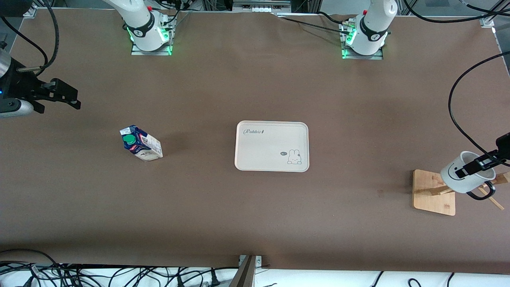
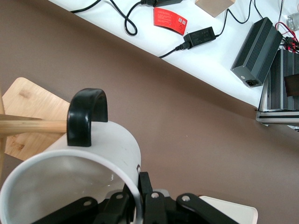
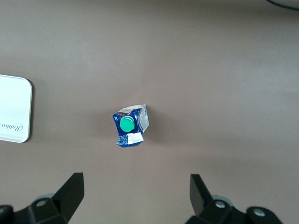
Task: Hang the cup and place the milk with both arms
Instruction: 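Hook the mug handle onto a stand peg with the left gripper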
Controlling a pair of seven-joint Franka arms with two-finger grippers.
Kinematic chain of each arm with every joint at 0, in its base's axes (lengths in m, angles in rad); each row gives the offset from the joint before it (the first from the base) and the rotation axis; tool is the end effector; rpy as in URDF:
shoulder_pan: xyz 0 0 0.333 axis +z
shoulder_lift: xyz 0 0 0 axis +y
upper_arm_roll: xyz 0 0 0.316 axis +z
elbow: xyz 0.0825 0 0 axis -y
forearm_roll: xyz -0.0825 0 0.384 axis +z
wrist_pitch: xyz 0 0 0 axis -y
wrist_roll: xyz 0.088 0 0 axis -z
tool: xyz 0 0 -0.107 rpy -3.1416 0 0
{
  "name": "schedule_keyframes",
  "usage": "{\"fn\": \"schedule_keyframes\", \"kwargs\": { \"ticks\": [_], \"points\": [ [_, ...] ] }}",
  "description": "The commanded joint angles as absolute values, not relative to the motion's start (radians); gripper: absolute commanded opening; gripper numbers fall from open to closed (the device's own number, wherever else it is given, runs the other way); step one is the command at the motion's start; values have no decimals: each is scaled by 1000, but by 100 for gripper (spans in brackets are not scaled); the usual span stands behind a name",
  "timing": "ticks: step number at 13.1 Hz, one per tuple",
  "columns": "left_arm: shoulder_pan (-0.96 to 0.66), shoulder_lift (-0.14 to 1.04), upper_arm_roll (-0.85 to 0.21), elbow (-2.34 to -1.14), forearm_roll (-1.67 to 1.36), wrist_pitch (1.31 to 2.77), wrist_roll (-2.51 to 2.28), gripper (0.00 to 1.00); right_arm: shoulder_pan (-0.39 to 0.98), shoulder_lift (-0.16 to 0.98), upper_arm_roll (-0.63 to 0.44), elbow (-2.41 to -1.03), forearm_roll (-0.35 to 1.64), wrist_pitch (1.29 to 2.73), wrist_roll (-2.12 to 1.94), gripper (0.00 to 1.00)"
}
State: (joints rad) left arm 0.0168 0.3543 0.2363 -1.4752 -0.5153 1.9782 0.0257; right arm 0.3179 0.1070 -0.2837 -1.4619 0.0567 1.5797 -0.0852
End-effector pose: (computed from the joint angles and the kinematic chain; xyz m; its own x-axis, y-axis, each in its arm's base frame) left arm 0.6741 0.1179 0.5005 0.9114 0.3893 0.1331 0.3094 -0.8618 0.4020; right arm 0.5867 0.0355 0.6179 0.9926 0.1206 0.0173 0.1210 -0.9923 -0.0254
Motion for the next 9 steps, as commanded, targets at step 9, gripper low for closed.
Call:
{"fn": "schedule_keyframes", "kwargs": {
  "ticks": [9],
  "points": [
    [34, 345, 282, -1526, -545, 1919, 188, 7, 313, 106, -288, -1454, 51, 1588, -91, 100]
  ]
}}
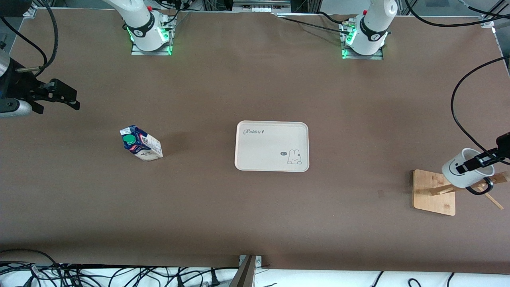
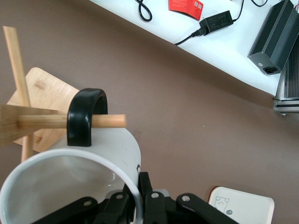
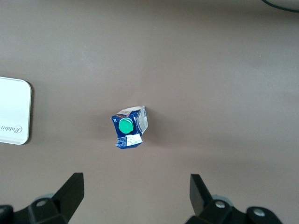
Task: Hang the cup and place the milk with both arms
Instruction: 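Hook the mug handle onto a stand peg with the left gripper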
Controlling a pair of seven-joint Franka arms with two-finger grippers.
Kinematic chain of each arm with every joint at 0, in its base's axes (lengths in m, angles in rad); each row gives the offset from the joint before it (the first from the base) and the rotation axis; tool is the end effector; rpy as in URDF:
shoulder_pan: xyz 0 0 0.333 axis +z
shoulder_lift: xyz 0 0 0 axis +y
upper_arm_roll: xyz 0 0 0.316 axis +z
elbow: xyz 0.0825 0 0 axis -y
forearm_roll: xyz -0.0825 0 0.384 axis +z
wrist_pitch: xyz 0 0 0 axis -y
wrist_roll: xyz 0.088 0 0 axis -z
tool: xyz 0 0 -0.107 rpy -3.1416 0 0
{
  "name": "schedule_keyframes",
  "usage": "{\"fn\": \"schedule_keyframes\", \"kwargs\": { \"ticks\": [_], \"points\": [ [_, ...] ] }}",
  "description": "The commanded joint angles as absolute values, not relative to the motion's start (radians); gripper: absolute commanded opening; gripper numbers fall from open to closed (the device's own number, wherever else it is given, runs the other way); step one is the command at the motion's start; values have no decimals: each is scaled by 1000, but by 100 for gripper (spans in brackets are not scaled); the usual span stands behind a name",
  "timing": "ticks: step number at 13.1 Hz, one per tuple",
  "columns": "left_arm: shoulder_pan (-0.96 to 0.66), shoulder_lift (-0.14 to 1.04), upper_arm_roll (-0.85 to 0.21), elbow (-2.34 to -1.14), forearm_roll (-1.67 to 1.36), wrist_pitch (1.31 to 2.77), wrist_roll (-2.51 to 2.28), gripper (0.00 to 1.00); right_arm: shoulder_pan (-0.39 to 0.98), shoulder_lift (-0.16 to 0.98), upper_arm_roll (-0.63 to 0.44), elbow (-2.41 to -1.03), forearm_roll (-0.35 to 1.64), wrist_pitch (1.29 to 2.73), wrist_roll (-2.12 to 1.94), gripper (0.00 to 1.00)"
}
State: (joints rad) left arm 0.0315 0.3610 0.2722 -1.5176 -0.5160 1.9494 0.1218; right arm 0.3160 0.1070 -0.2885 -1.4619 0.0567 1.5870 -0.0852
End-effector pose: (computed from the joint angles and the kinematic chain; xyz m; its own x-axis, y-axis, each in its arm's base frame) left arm 0.6616 0.1466 0.4741 0.9334 0.3443 0.1007 0.2843 -0.8811 0.3778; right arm 0.5876 0.0318 0.6187 0.9932 0.1137 0.0246 0.1143 -0.9931 -0.0243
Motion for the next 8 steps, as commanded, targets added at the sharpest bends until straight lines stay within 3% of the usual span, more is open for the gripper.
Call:
{"fn": "schedule_keyframes", "kwargs": {
  "ticks": [1, 2, 6, 8],
  "points": [
    [35, 342, 282, -1528, -545, 1911, 221, 78, 311, 106, -288, -1454, 51, 1588, -91, 100],
    [32, 338, 282, -1522, -545, 1910, 227, 100, 313, 106, -288, -1454, 51, 1588, -91, 100],
    [20, 301, 269, -1477, -519, 1757, 183, 100, 311, 106, -288, -1454, 51, 1588, -91, 100],
    [2, 301, 250, -1399, -424, 1680, 126, 100, 313, 106, -288, -1454, 51, 1588, -91, 100]
  ]
}}
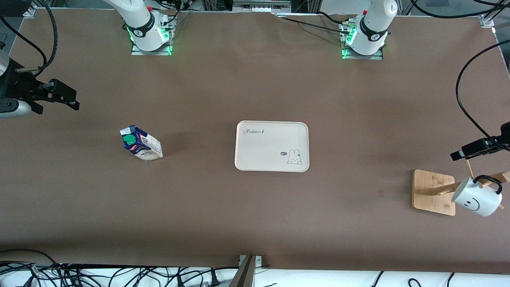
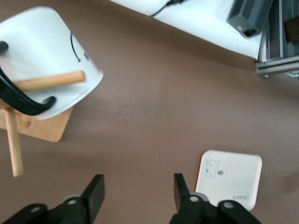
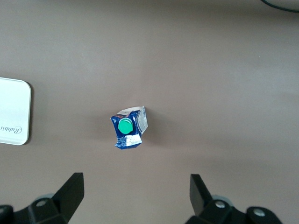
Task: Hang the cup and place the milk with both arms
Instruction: 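Open the left gripper and draw it up away from the mug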
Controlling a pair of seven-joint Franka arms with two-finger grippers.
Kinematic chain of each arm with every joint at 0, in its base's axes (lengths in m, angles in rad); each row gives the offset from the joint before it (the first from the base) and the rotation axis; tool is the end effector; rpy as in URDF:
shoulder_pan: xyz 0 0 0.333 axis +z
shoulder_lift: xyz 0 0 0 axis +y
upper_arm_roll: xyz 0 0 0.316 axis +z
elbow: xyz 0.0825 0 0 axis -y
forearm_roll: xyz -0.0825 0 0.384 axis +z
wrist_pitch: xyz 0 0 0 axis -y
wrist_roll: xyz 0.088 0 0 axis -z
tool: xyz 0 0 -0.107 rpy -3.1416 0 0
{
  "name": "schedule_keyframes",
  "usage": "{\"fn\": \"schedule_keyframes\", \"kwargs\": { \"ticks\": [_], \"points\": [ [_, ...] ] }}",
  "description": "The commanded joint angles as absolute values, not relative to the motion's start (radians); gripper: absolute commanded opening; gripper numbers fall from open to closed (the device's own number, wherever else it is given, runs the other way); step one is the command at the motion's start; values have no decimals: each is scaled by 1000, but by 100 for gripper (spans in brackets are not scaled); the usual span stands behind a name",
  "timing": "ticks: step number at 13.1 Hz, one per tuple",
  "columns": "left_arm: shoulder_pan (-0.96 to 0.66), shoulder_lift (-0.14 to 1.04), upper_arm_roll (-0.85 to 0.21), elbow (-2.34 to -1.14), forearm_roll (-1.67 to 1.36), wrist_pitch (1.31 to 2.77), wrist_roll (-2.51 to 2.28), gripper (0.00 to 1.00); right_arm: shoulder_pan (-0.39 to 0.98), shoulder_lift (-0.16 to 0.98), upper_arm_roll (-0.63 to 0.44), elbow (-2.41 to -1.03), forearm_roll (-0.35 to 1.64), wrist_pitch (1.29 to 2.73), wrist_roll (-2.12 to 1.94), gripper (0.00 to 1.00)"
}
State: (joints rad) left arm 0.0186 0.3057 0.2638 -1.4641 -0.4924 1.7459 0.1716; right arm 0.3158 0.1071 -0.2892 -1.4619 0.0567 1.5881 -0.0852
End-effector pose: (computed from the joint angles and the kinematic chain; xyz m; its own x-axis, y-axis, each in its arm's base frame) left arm 0.6438 0.1192 0.5185 0.9797 0.1964 0.0399 0.1654 -0.9047 0.3927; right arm 0.5878 0.0313 0.6187 0.9933 0.1128 0.0256 0.1134 -0.9933 -0.0241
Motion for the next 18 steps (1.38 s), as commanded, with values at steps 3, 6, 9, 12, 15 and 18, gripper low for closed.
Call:
{"fn": "schedule_keyframes", "kwargs": {
  "ticks": [3, 6, 9, 12, 15, 18],
  "points": [
    [-87, 281, 236, -1374, -290, 1611, 65, 100, 314, 104, -287, -1454, 52, 1588, -91, 100],
    [-158, 259, 236, -1370, -143, 1583, 26, 100, 316, 104, -285, -1454, 51, 1588, -91, 100],
    [-219, 253, 206, -1301, 27, 1455, 46, 100, 319, 104, -284, -1454, 51, 1586, -91, 100],
    [-247, 259, 189, -1217, 40, 1362, 34, 100, 319, 104, -284, -1454, 51, 1588, -91, 100],
    [-244, 252, 186, -1219, 37, 1347, 31, 100, 319, 104, -284, -1454, 46, 1588, -91, 100],
    [-212, 200, 198, -1305, -29, 1418, 29, 100, 319, 106, -284, -1454, 43, 1589, -91, 100]
  ]
}}
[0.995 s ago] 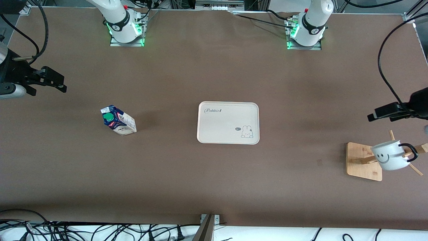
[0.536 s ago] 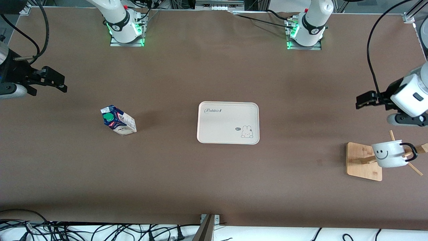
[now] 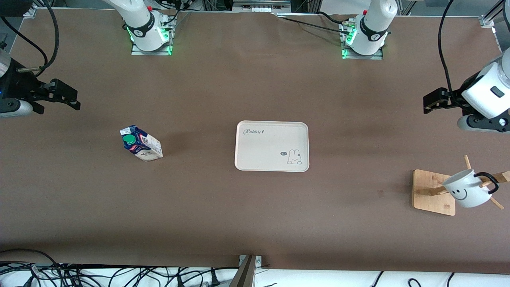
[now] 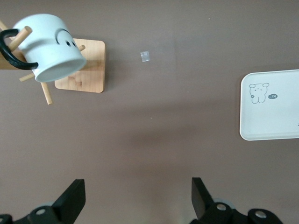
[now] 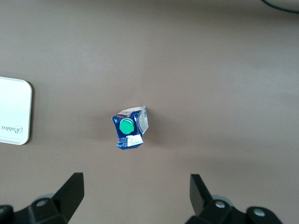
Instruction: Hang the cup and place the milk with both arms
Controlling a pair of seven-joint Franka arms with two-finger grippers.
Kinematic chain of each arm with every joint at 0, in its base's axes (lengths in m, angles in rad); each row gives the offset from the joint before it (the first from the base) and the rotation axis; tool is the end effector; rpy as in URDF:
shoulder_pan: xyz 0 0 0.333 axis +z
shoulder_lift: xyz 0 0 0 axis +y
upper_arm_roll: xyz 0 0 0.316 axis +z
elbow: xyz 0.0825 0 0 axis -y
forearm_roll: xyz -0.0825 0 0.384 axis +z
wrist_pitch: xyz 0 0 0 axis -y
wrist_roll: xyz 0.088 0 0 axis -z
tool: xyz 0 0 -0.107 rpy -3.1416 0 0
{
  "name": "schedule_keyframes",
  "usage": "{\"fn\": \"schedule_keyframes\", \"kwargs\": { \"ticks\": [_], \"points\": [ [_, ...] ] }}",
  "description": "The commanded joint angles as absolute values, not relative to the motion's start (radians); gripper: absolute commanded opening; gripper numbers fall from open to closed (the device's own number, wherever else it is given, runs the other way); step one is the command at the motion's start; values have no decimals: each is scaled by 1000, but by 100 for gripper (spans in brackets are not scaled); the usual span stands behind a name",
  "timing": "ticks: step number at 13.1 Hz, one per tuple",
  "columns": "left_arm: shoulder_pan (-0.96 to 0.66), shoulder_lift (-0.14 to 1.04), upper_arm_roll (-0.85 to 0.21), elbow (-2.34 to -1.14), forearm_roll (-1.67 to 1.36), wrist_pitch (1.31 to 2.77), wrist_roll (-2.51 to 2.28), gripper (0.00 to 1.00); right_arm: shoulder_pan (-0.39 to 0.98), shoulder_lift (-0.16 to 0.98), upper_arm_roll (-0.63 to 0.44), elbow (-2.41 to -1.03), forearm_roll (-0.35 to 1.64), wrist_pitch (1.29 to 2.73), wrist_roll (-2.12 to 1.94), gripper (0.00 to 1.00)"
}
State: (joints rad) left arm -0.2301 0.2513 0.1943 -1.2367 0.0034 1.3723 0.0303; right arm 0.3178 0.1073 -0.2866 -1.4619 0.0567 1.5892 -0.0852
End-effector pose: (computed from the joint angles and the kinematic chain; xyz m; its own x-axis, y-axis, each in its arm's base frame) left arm 0.6070 -0.0387 0.6185 0.9915 -0.0657 -0.1123 -0.0715 -0.9963 -0.0480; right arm 0.5878 0.0339 0.6187 0.9927 0.1173 0.0265 0.1180 -0.9927 -0.0242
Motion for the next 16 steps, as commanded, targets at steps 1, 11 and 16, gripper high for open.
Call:
{"fn": "schedule_keyframes", "kwargs": {
  "ticks": [1, 11, 16],
  "points": [
    [-207, 113, 189, -1433, -26, 1492, 29, 100, 319, 106, -284, -1454, 43, 1591, -92, 100],
    [-89, 60, 127, -1519, -29, 1559, 44, 100, 319, 106, -284, -1454, 41, 1591, -92, 100],
    [-134, 101, 166, -1451, -28, 1519, 35, 100, 319, 106, -285, -1454, 40, 1591, -92, 100]
  ]
}}
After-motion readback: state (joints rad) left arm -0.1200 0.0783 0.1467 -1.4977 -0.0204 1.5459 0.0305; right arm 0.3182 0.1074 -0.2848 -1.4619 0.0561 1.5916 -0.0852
